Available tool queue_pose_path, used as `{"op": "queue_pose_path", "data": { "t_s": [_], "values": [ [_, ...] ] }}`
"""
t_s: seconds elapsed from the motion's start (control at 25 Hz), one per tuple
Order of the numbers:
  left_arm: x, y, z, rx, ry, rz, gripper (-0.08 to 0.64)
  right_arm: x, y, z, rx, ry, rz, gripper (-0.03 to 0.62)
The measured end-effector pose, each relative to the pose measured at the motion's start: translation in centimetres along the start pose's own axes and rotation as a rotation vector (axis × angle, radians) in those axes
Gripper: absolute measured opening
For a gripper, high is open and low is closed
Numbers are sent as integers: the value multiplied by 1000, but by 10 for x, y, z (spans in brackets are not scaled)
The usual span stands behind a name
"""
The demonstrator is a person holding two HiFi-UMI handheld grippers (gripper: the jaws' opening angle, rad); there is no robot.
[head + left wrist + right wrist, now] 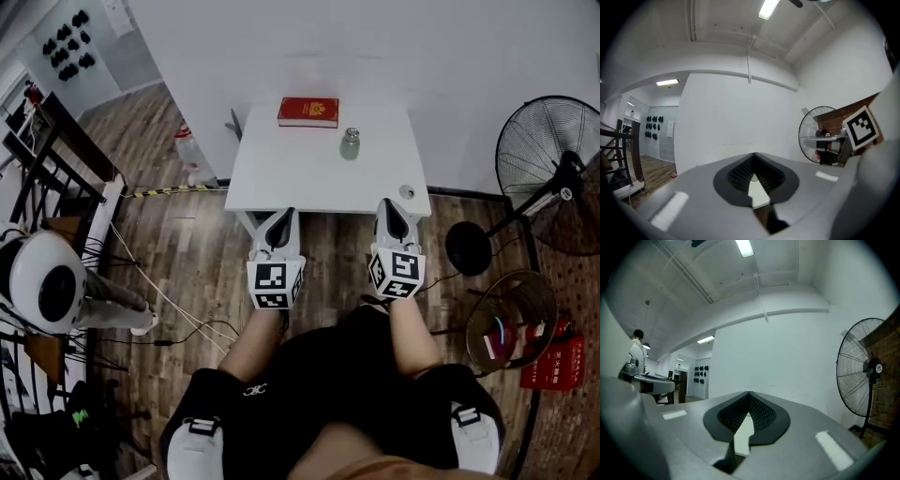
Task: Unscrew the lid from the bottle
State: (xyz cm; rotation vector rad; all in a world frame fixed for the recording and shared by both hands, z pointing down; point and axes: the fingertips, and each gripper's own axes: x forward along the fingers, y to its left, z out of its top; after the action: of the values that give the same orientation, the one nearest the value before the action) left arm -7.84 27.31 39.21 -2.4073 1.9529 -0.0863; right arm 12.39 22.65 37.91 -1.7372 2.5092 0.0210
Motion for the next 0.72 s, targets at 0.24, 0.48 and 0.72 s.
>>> {"op": "queue_pose_path", "data": {
  "t_s": [0.24,0.48,0.72],
  "values": [
    [20,13,-6,-13,10,-7,54,21,-3,-7,1,6,-13,2],
    [73,26,-18,-8,20,-14,54,78,-21,-20,9,9,-19,2],
    [164,36,-18,0,14,-27,54,157,-55,-35,14,17,-12,2]
  ]
}}
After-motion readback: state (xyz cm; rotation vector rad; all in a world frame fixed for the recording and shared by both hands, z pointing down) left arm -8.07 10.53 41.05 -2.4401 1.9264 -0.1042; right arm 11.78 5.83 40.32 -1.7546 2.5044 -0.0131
